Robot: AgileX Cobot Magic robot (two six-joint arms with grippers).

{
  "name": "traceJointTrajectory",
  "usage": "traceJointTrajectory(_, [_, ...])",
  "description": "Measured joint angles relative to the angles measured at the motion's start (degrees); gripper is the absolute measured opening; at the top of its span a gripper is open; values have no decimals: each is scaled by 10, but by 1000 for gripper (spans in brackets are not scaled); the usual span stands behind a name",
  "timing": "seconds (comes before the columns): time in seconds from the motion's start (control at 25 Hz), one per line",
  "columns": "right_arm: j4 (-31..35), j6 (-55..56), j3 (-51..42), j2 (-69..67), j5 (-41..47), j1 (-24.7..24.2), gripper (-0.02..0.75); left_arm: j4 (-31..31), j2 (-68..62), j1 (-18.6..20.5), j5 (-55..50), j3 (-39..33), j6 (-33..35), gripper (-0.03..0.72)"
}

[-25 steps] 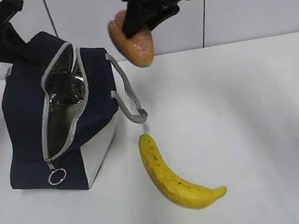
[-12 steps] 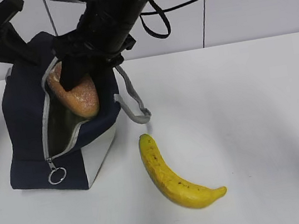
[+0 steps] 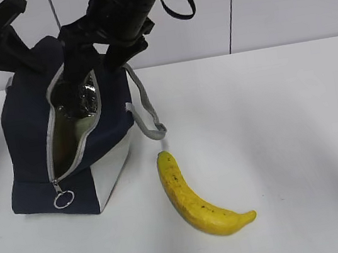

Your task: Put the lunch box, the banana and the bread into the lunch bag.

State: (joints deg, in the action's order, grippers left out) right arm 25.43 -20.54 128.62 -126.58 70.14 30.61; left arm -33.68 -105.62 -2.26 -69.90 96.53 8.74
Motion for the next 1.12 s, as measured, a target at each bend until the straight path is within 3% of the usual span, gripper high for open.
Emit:
traceJointTrajectory(0.32, [-116, 20, -21, 88, 12, 0, 582, 0, 0, 0, -1, 0, 0, -3])
traceJointTrajectory(0.56, [-184, 37, -156, 198, 14, 0, 582, 0, 0, 0, -2, 0, 0, -3])
traceJointTrajectory(0.88, [-186, 44, -391, 298, 3, 0, 582, 0, 0, 0, -2, 0, 0, -3])
traceJointTrajectory(1.12, [-138, 44, -539, 313, -125, 0, 582, 0, 0, 0, -2, 0, 0, -3])
